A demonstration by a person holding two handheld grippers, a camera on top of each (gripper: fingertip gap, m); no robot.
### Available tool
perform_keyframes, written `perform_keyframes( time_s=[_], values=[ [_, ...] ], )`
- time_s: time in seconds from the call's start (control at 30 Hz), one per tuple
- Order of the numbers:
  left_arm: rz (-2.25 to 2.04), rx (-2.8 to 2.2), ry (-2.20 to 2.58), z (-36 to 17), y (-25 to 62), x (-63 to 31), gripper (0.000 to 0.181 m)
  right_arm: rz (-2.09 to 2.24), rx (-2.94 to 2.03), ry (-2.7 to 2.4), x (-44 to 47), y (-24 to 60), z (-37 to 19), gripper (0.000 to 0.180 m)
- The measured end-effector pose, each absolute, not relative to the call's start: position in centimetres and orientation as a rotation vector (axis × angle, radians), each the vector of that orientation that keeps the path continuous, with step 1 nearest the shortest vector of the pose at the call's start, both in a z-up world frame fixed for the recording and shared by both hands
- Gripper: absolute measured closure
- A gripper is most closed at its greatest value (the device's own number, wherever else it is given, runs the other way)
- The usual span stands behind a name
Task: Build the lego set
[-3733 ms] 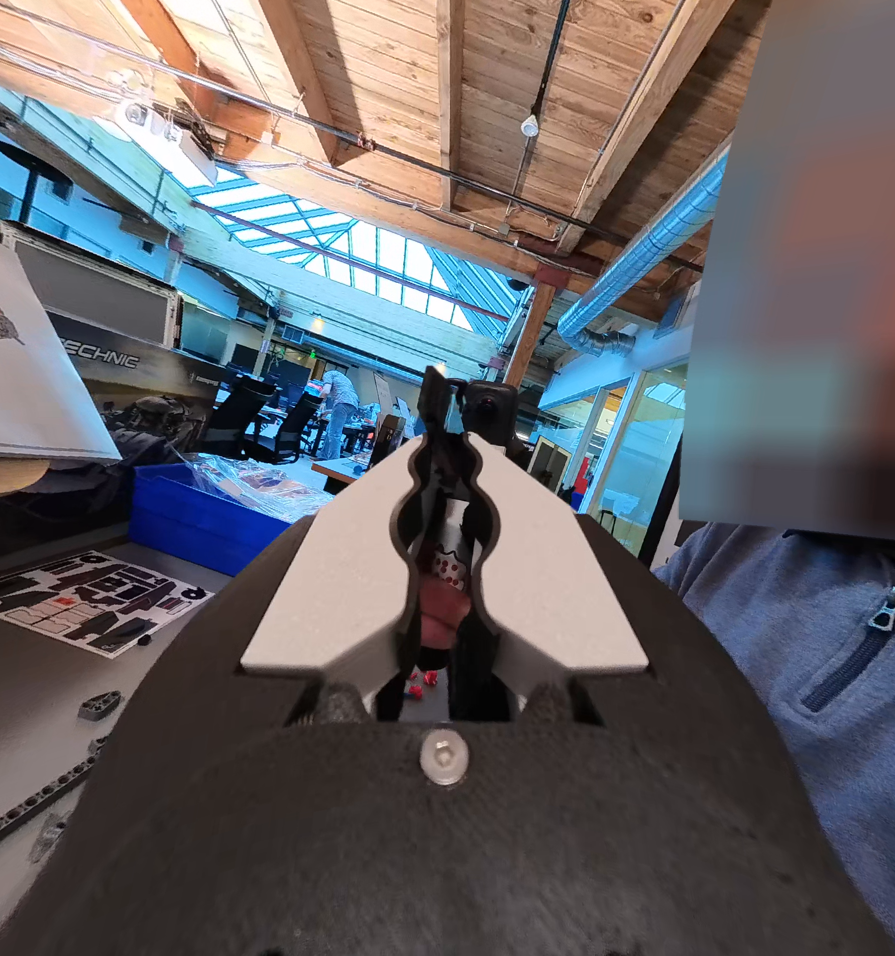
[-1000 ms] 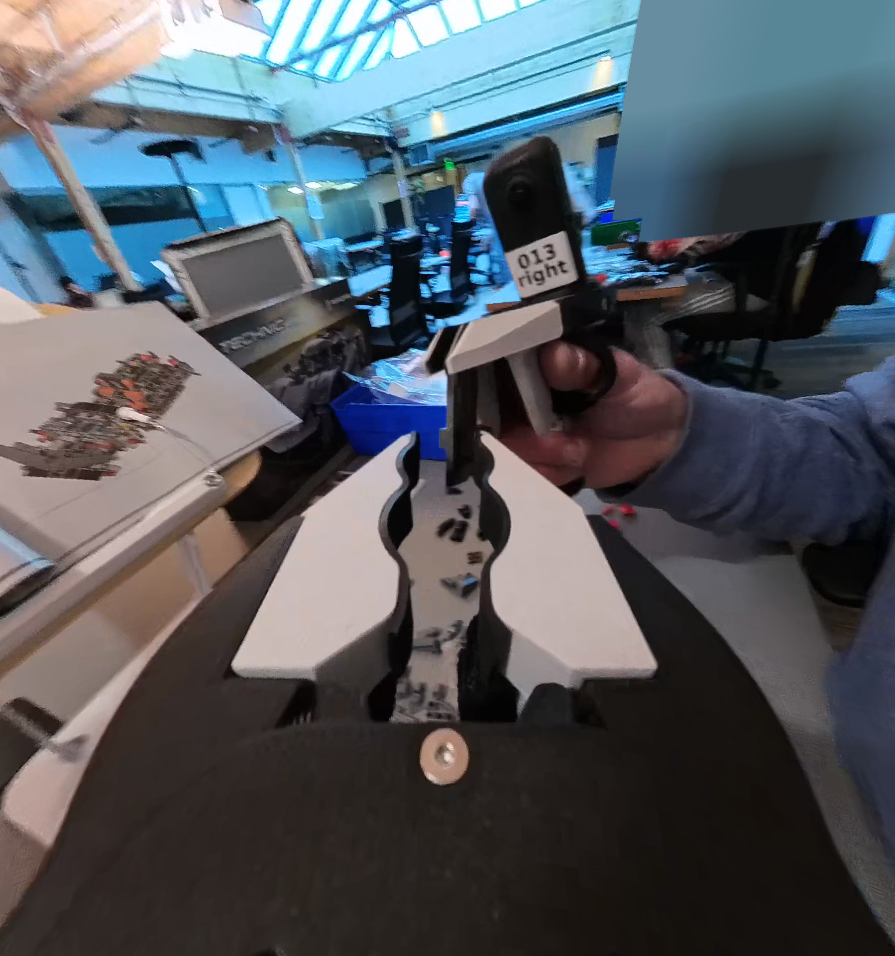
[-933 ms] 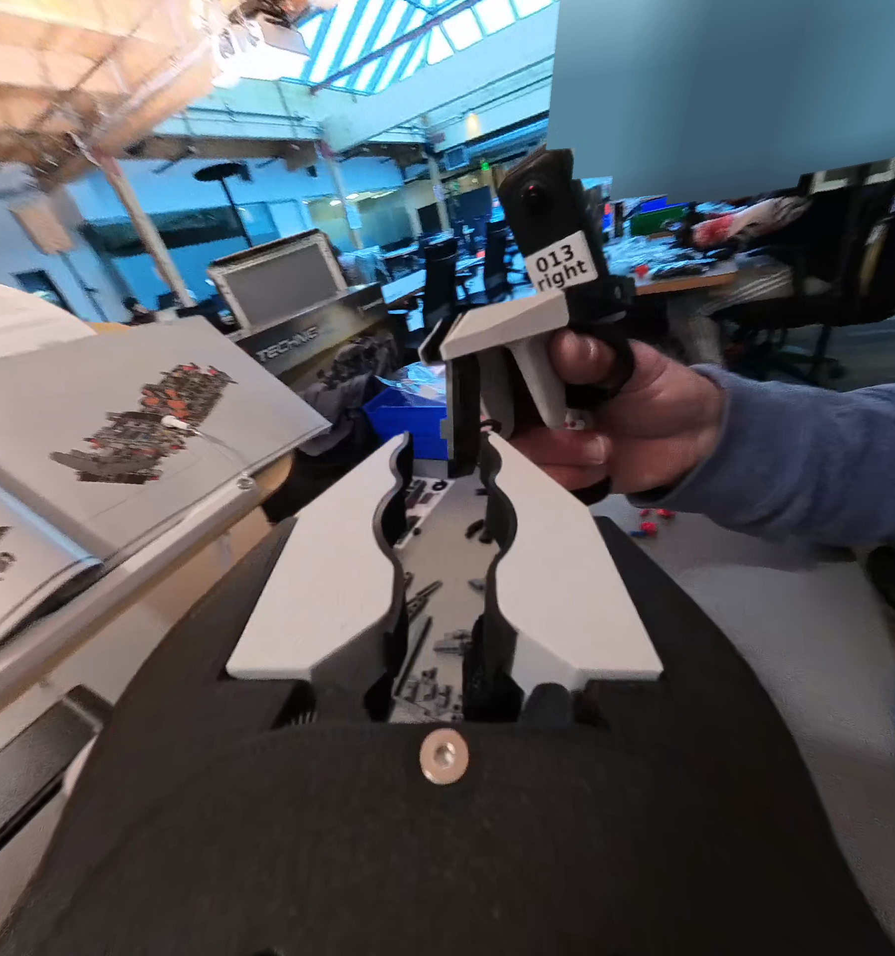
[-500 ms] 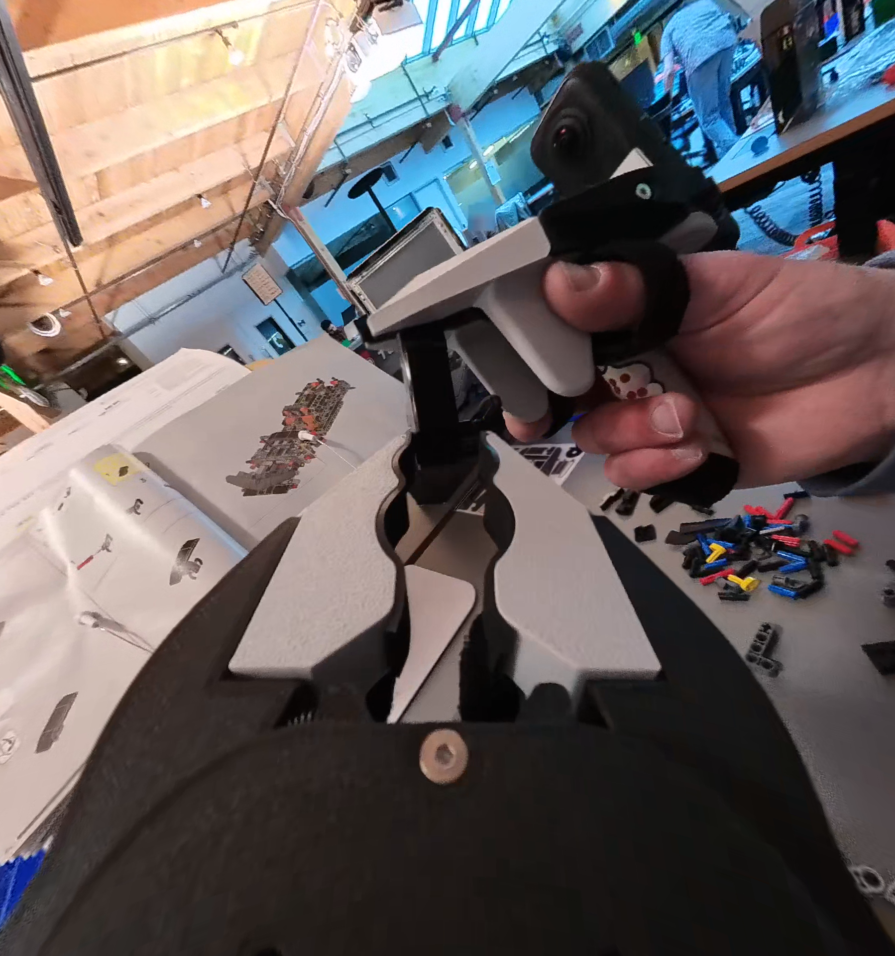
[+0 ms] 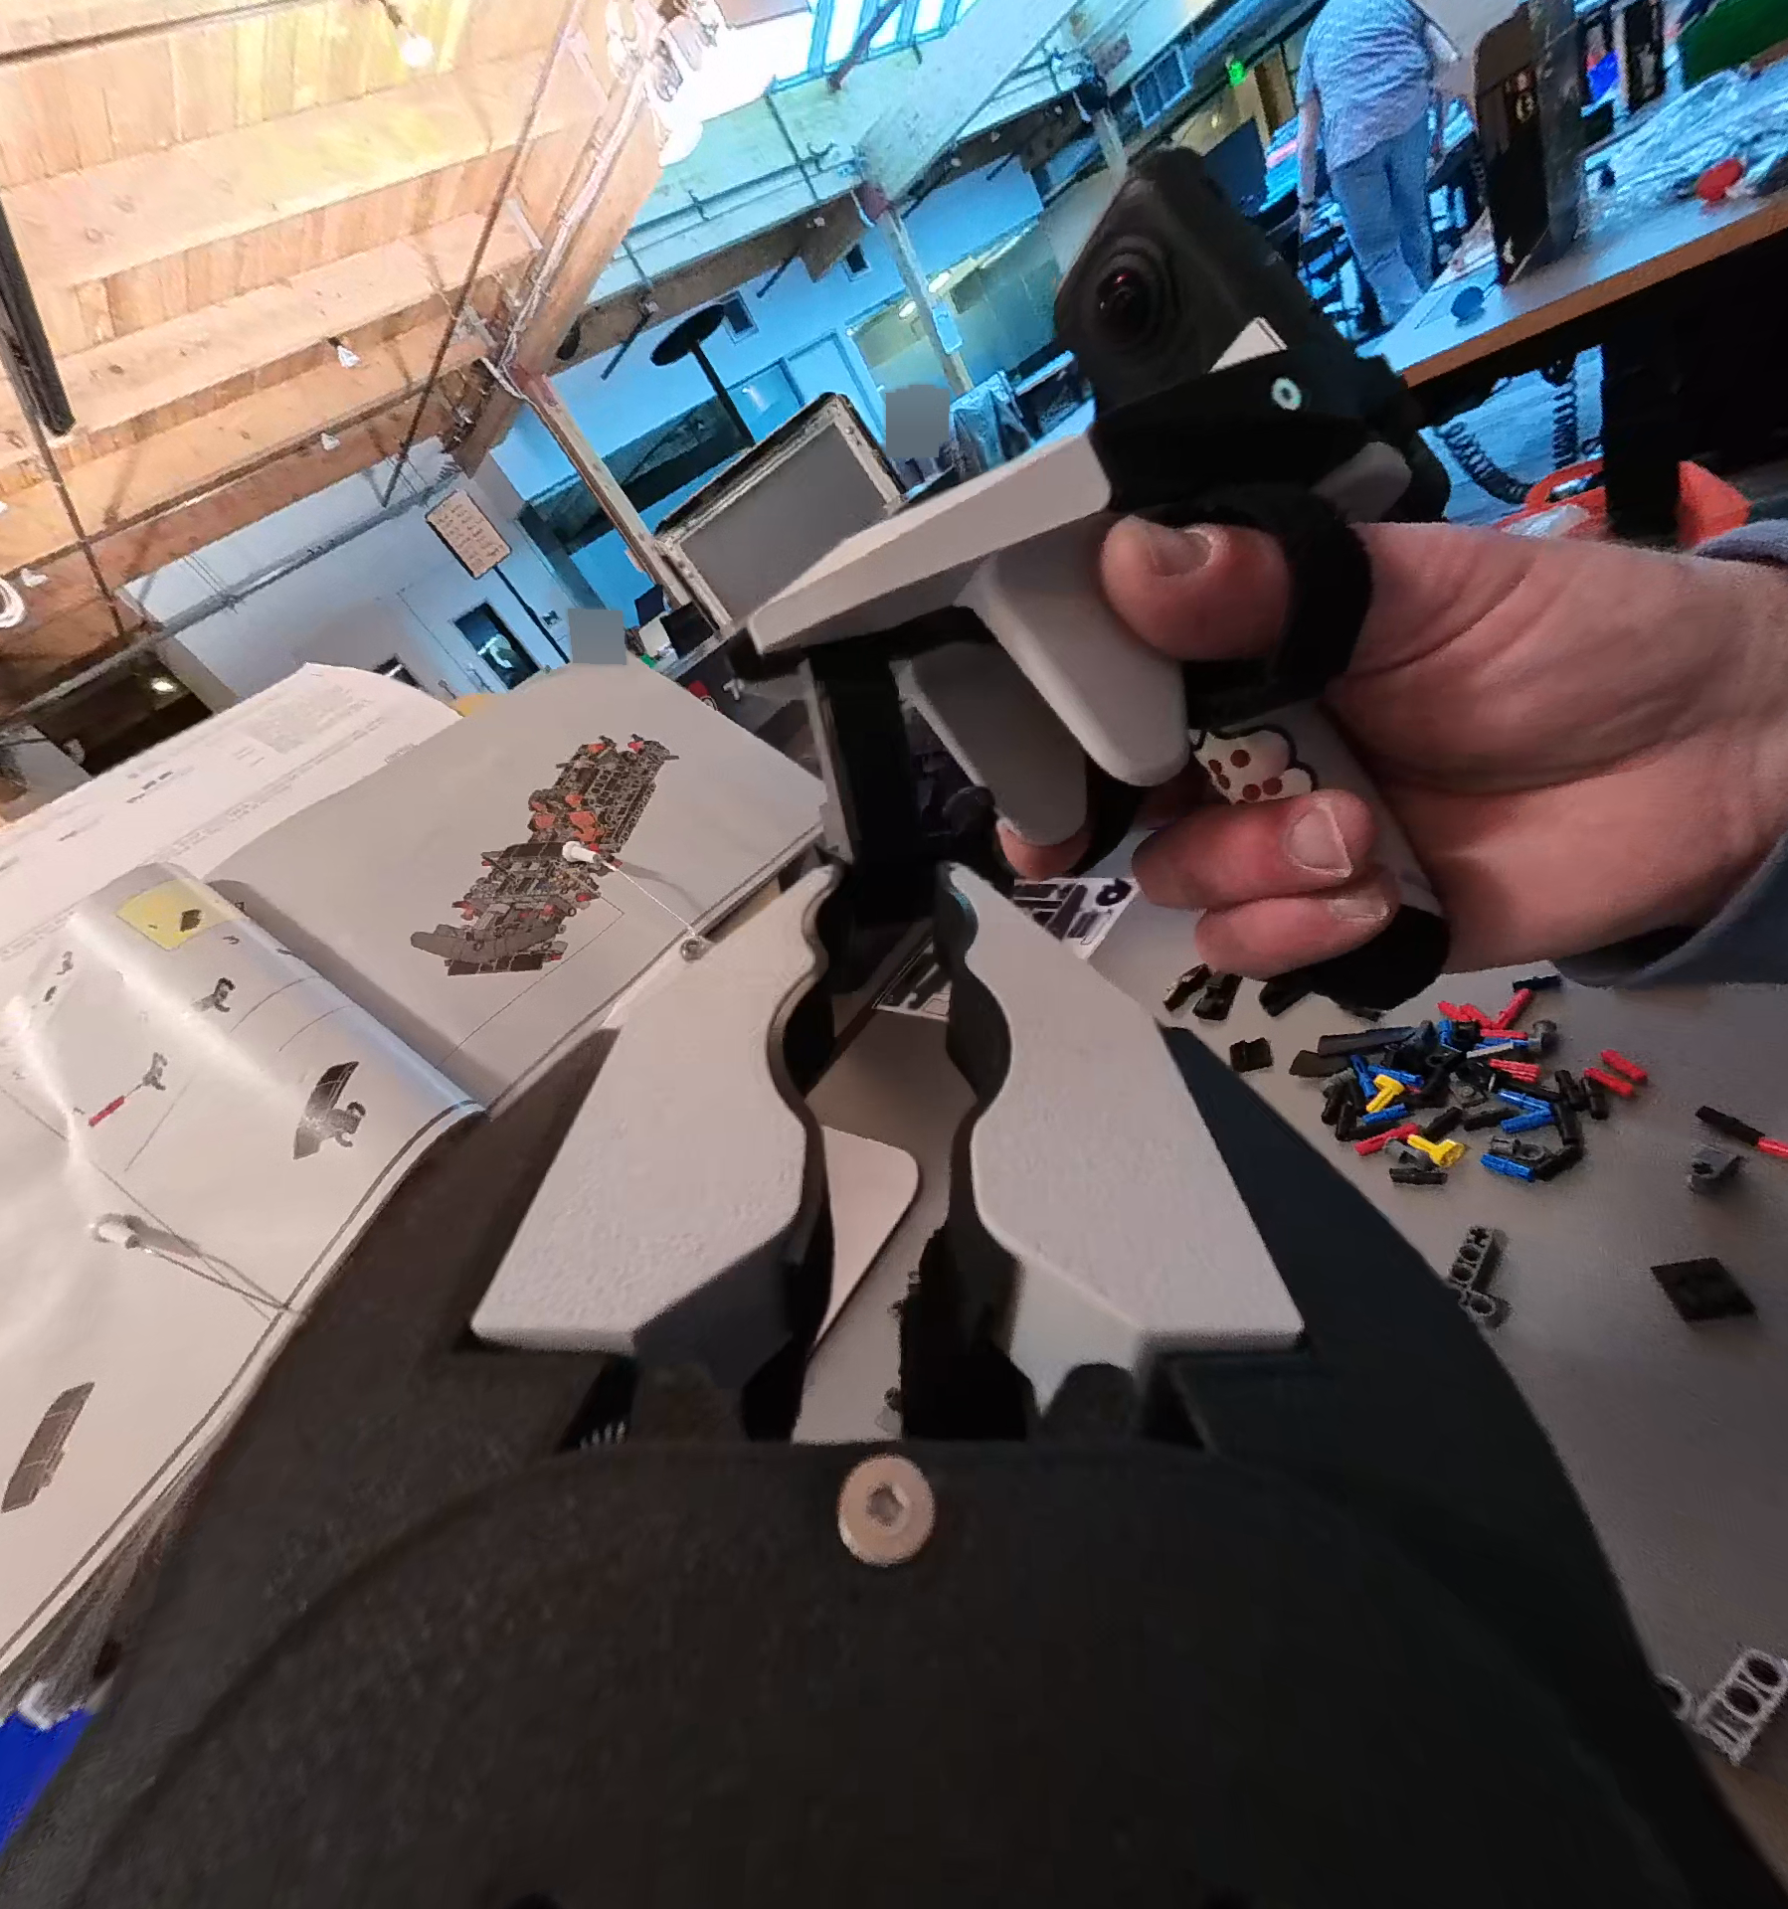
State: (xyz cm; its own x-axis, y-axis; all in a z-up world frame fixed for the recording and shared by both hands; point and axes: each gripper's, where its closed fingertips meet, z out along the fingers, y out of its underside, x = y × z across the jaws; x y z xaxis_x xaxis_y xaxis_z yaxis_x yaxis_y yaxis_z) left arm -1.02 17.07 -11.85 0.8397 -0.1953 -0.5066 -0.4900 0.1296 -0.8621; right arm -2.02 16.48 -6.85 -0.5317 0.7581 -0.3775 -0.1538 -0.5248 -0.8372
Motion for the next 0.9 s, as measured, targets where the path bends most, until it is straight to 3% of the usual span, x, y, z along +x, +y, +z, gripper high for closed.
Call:
perform_keyframes(
  time_s=[0.4,0.57,0.9],
  values=[
    [0.128,-1.48,0.624,-12.3,16.8,-0.8,0.167,2.051,-1.006,-1.11,-1.8,15.9,-7.2,0.18],
    [0.032,-1.489,0.65,-12.3,16.6,-0.4,0.167,1.987,-1.02,-1.177,-1.8,15.7,-7.8,0.164],
    [-0.403,-1.482,0.605,-11.9,15.4,0.0,0.167,1.728,-0.987,-1.377,-0.8,16.0,-8.5,0.151]
  ],
)
